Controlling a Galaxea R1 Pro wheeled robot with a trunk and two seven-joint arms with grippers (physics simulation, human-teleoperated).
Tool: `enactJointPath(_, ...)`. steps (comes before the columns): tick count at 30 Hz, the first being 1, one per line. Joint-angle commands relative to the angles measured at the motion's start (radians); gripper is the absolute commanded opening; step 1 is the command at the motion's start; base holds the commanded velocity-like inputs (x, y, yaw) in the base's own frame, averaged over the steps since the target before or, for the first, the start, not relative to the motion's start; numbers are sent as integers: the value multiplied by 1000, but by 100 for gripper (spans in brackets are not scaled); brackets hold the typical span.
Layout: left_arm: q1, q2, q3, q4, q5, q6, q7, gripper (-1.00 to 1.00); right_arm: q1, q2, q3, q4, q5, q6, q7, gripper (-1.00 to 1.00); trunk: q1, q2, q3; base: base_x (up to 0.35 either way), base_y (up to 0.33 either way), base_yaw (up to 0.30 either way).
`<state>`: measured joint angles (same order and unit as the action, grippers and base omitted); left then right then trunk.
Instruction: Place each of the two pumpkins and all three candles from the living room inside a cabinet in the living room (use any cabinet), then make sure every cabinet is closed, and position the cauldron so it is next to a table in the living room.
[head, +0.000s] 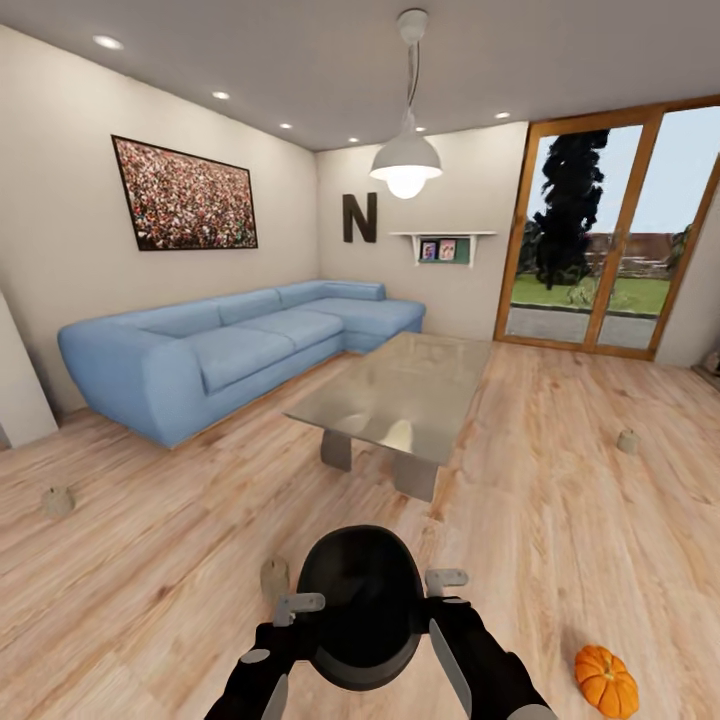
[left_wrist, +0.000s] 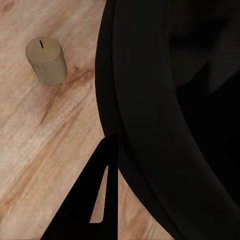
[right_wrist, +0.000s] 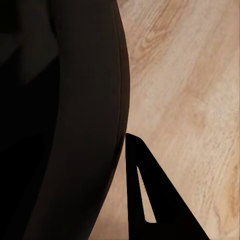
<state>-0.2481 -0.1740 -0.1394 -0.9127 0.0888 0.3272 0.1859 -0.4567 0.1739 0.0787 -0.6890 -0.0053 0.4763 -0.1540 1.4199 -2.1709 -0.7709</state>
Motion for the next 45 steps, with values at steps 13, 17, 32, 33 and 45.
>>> enactJointPath(13, 0, 0, 0, 0, 52, -2, -57, -100, 0, 1, 0, -3, -13, -4, 6, -100, 0, 0, 14, 217, 2, -179)
enactJointPath(17, 0, 0, 0, 0, 52, -1, -57, -100, 0, 1, 0, -3, -13, -4, 5, -100, 0, 0, 17, 257, 44, -154)
enactJointPath(32, 0, 0, 0, 0, 52, -4, -57, -100, 0, 1, 0, -3, -13, -4, 5, -100, 11, -21, 11, 85, 31, -27)
enactJointPath(33, 0, 0, 0, 0, 52, -4, -57, -100, 0, 1, 0, -3, -13, -4, 5, -100, 15, -28, 9, 2, 1, -116)
enactJointPath(45, 0, 0, 0, 0, 52, -3, -57, -100, 0, 1, 0, -3, -13, -4, 5, -100, 61, -112, -23, 0, 0, -72)
